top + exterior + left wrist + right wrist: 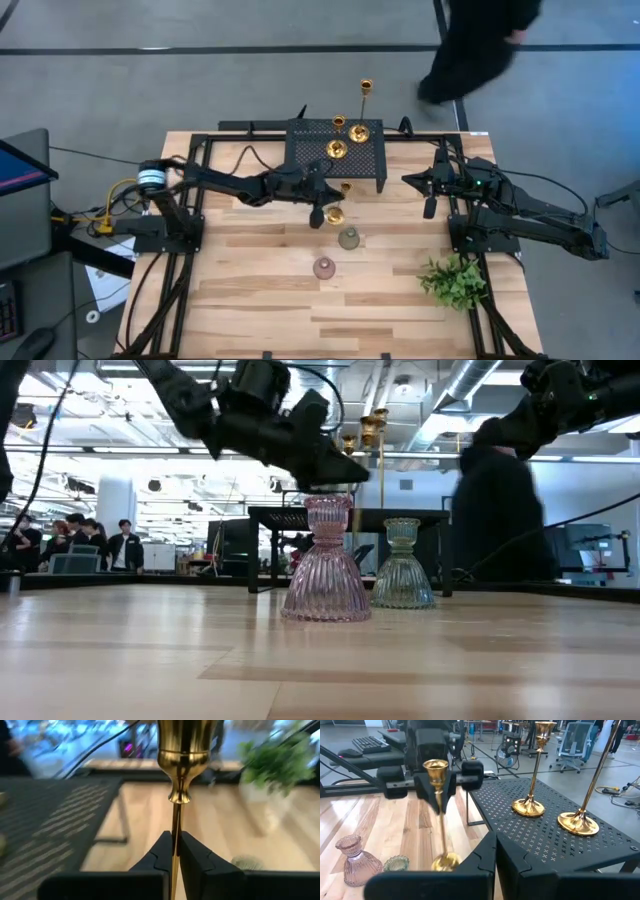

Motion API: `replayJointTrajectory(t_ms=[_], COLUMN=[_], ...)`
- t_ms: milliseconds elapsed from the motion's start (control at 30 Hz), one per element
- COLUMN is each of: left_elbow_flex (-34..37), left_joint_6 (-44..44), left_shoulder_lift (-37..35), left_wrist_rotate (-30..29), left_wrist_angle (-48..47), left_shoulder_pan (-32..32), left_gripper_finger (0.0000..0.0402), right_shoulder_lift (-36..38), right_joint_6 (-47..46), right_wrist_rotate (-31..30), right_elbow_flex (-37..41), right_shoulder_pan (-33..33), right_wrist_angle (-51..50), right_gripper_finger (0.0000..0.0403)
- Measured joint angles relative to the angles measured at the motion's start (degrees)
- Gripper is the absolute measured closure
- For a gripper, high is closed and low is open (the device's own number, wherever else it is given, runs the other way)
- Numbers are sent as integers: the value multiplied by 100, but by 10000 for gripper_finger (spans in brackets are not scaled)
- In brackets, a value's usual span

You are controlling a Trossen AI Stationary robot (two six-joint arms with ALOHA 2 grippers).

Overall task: Pick & Place candle stick holders
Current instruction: Put the gold candle holder on the shelf

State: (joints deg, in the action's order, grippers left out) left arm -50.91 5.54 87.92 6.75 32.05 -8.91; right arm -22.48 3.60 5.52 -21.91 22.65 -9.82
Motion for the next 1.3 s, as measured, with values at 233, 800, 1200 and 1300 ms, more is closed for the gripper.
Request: replayJointTrajectory(t_ms=[233,800,1200,1300], left_elbow_flex=[9,6,-506,-871], left_joint_6=[159,354,-4,-40], left_shoulder_lift=[-1507,-3657,-2780,-2323], left_wrist_rotate=[-702,-1408,-517,-337], left_wrist_angle=[-1721,-2210,-1895,-1897], left_shoulder_pan=[-2,-411,-2015,-2241], left_gripper_finger=[389,389,389,389], right_shoulder_lift=[0,1,2,2], right_joint_6=[0,-1,-1,-1], right_wrist_rotate=[0,0,0,0], right_elbow_flex=[0,0,0,0], right_shoulder_pan=[-2,-1,-2,-2], right_wrist_angle=[0,0,2,1], right_gripper_finger=[403,403,403,403])
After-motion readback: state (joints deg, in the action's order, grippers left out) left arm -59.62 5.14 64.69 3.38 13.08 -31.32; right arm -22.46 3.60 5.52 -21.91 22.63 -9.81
